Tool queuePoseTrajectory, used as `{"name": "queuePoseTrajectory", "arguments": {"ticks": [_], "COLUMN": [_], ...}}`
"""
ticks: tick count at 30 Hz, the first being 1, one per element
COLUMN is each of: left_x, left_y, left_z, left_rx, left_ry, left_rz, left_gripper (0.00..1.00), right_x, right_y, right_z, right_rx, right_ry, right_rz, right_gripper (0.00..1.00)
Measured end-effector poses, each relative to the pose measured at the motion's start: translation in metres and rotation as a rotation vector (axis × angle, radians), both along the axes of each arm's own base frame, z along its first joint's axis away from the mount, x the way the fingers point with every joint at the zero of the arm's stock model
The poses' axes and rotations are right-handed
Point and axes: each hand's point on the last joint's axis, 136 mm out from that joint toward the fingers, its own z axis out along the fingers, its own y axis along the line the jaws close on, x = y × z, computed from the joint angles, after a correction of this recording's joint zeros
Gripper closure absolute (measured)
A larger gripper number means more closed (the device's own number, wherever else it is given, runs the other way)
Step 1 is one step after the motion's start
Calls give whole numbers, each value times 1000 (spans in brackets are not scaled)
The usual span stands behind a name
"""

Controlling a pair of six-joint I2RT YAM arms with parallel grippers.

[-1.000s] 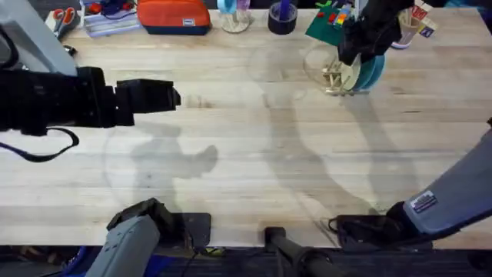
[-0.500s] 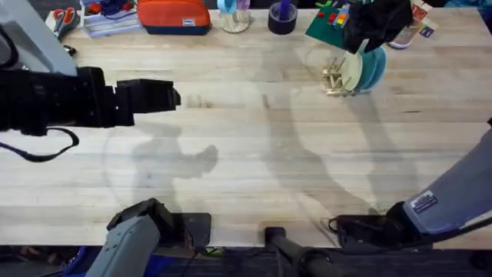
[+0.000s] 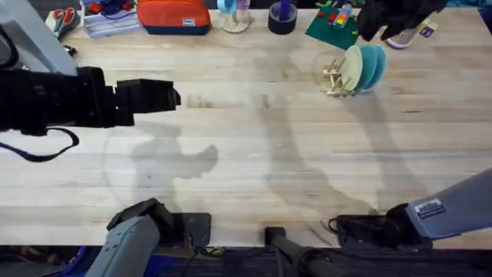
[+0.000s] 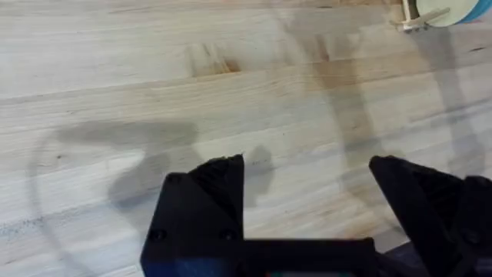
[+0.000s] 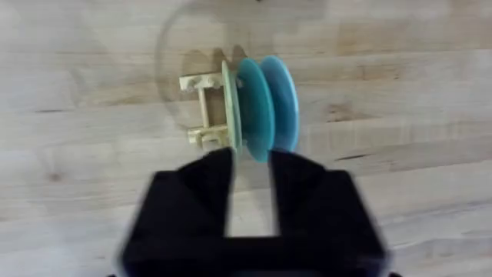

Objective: Pick up the plates from the table one by one and place each into a slot on the dish rack.

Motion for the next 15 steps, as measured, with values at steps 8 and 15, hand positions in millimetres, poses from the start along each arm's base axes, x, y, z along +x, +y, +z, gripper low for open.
{"name": "queuePoseTrajectory", "arguments": {"ticks": [8,15], "left_x": [0,0], "left_y": [0,0], "left_z": [0,0], "left_rx": [0,0], "left_ry": [0,0], "left_rz": [0,0], "left_gripper": [6,7], "right_x": [-12,-36], "right_y": [-2,-6], "right_z": [33,49], "right_rx": [13,12], "right_ry": [-82,-75], "right_rz": [4,3], "right_gripper": [12,10]}}
